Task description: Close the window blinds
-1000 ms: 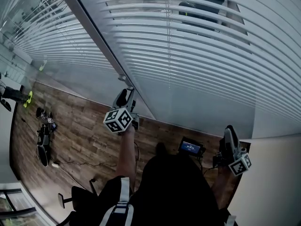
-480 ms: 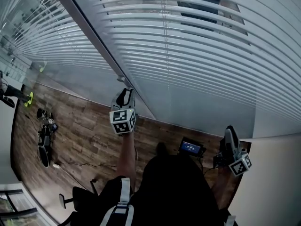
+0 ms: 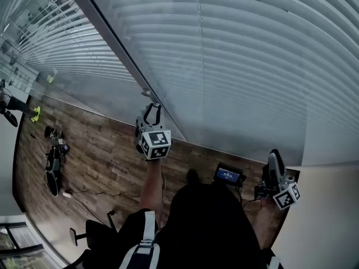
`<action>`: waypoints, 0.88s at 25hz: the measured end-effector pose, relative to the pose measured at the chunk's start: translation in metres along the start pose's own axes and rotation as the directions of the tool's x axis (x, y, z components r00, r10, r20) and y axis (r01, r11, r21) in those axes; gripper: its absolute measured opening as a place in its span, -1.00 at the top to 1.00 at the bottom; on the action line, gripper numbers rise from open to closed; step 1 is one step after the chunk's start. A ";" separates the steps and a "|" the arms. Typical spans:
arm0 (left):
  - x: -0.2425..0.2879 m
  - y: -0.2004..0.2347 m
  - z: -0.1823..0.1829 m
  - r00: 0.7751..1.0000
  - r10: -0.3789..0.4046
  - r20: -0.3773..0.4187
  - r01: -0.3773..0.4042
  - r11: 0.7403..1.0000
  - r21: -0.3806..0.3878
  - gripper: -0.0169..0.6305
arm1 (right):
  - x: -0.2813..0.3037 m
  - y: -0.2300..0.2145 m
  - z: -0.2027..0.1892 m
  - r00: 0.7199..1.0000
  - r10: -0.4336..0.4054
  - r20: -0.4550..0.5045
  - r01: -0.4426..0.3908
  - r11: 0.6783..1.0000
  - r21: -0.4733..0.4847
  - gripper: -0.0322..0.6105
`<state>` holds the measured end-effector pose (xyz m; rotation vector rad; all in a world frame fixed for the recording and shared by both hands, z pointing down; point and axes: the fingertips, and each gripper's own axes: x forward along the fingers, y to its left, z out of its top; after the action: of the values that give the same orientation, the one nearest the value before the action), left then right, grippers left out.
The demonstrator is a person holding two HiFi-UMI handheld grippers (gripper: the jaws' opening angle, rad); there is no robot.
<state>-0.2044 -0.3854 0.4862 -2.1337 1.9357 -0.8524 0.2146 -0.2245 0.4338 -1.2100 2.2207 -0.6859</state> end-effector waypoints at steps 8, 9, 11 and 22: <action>-0.001 0.000 0.001 1.000 -0.002 0.030 0.004 0.999 -0.053 0.54 | -0.001 0.000 0.001 1.000 0.000 0.000 0.000 1.000 0.002 0.67; -0.001 0.000 0.000 0.999 -0.009 0.044 0.014 0.995 -0.098 0.54 | -0.001 0.000 0.002 1.000 0.001 0.001 -0.001 1.000 0.002 0.67; -0.002 0.001 0.000 0.996 -0.040 0.079 0.059 0.967 -0.247 0.53 | 0.000 0.000 0.002 1.000 0.002 0.003 -0.002 1.000 0.002 0.67; -0.003 0.008 0.000 0.964 -0.137 0.229 0.262 0.648 -0.715 0.44 | -0.001 0.000 0.003 1.000 -0.003 0.004 0.003 1.000 -0.001 0.67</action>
<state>-0.2112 -0.3842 0.4813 -2.7675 2.2266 0.1858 0.2175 -0.2241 0.4315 -1.2150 2.2162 -0.6827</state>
